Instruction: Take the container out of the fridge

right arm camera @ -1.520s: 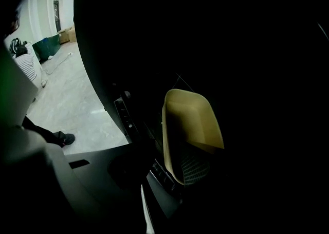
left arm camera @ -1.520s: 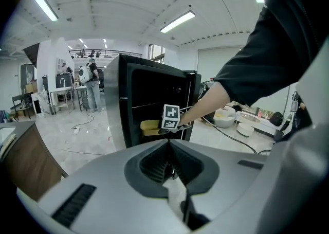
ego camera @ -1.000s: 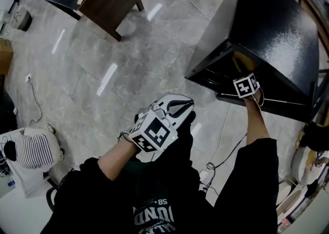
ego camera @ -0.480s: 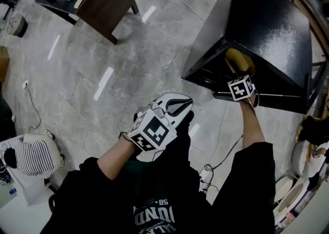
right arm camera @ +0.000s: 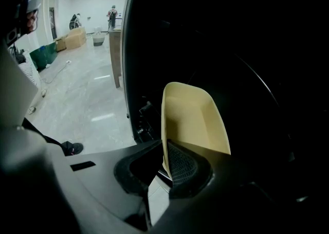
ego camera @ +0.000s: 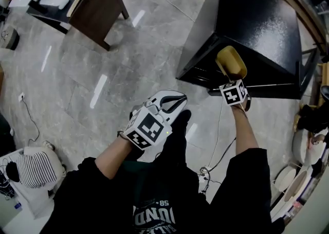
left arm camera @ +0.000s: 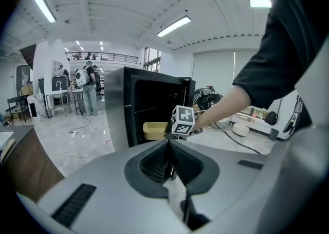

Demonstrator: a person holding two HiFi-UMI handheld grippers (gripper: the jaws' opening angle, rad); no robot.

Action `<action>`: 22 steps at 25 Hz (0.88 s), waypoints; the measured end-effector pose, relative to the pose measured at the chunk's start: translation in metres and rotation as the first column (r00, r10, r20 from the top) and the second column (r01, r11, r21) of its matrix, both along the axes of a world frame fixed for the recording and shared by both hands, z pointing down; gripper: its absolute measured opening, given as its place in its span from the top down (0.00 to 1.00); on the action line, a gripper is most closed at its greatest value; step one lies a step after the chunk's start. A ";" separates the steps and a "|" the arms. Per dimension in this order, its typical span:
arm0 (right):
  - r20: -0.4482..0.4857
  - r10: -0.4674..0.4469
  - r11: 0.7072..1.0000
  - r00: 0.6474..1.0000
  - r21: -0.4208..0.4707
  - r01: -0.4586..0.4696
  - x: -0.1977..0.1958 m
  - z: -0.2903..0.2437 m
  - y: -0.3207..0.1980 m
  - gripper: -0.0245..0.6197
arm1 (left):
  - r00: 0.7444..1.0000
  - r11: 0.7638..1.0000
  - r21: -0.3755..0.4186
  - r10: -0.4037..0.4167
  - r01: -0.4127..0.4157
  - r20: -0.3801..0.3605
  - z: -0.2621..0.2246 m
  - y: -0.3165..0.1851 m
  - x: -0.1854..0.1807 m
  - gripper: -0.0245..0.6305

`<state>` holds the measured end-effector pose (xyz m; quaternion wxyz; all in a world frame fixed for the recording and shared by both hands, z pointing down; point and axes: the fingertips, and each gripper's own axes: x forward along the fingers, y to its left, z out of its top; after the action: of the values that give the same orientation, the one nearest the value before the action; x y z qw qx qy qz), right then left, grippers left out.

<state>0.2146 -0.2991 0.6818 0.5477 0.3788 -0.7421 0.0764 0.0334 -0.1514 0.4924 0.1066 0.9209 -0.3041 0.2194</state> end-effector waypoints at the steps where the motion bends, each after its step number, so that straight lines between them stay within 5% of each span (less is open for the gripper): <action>1: 0.007 0.009 1.000 1.000 0.000 -0.009 0.000 -0.002 0.005 0.89 | 1.000 1.000 0.002 0.005 -0.005 -0.002 -0.002 0.002 0.000 0.94; 22: 0.095 0.062 0.998 0.994 0.008 -0.063 -0.040 -0.074 0.140 0.89 | 0.995 0.995 0.031 0.098 -0.098 -0.006 -0.027 0.050 -0.026 0.94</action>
<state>0.1744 -0.1596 0.6081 0.5071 0.4007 -0.7555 0.1071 0.0071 -0.1012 0.4653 0.0827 0.9371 -0.2615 0.2160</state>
